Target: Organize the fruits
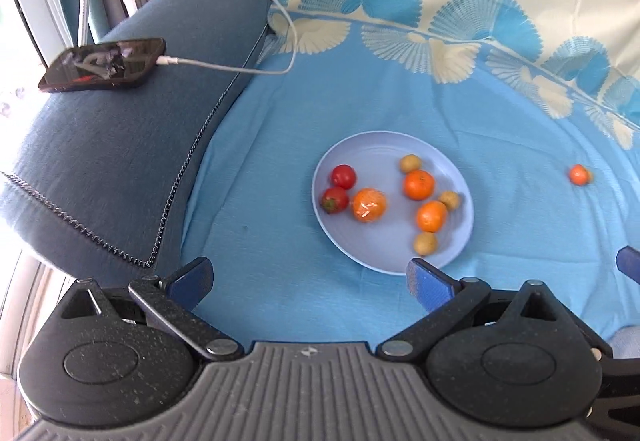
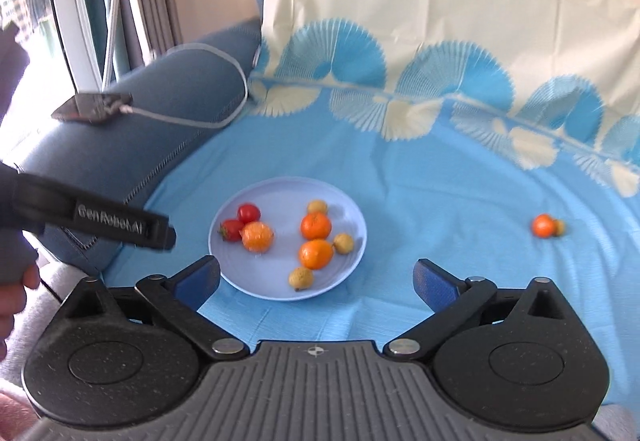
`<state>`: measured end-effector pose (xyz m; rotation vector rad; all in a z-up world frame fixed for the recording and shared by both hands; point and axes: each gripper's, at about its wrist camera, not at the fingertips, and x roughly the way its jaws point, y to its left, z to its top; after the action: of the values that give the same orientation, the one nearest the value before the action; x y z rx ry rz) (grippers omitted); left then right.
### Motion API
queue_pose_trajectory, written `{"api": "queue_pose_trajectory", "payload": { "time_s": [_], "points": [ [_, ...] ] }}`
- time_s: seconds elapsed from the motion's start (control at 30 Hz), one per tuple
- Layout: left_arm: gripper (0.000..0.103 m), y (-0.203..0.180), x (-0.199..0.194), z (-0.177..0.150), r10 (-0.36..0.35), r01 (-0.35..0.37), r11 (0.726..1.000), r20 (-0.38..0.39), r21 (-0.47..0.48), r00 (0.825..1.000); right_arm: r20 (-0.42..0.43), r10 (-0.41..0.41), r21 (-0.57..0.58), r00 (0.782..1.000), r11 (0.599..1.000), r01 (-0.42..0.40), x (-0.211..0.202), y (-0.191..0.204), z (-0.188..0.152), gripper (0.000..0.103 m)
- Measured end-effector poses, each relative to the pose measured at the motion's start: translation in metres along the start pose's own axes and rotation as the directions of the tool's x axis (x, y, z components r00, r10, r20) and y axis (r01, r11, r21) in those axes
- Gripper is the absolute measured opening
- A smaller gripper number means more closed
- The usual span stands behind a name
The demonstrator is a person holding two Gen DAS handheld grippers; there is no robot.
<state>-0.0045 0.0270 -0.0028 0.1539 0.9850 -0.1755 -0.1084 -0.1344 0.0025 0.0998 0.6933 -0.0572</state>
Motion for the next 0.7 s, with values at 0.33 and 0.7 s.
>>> {"api": "queue_pose_trajectory", "payload": {
  "time_s": [0.33,0.7],
  "points": [
    [0.103,-0.013,-0.048,-0.029,0.011,-0.014,0.999,0.083,0.030,0.997,0.083,-0.045,-0.027,0.995,0.999,0.048,-0.055,0.001,-0.020,0.102],
    [0.103,-0.021,-0.074,-0.045,-0.002,-0.005,0.998,0.134,0.055,0.991,0.162,-0.060,-0.046,0.985,0.997,0.068,-0.095,0.002,-0.034,0.102]
  ]
}}
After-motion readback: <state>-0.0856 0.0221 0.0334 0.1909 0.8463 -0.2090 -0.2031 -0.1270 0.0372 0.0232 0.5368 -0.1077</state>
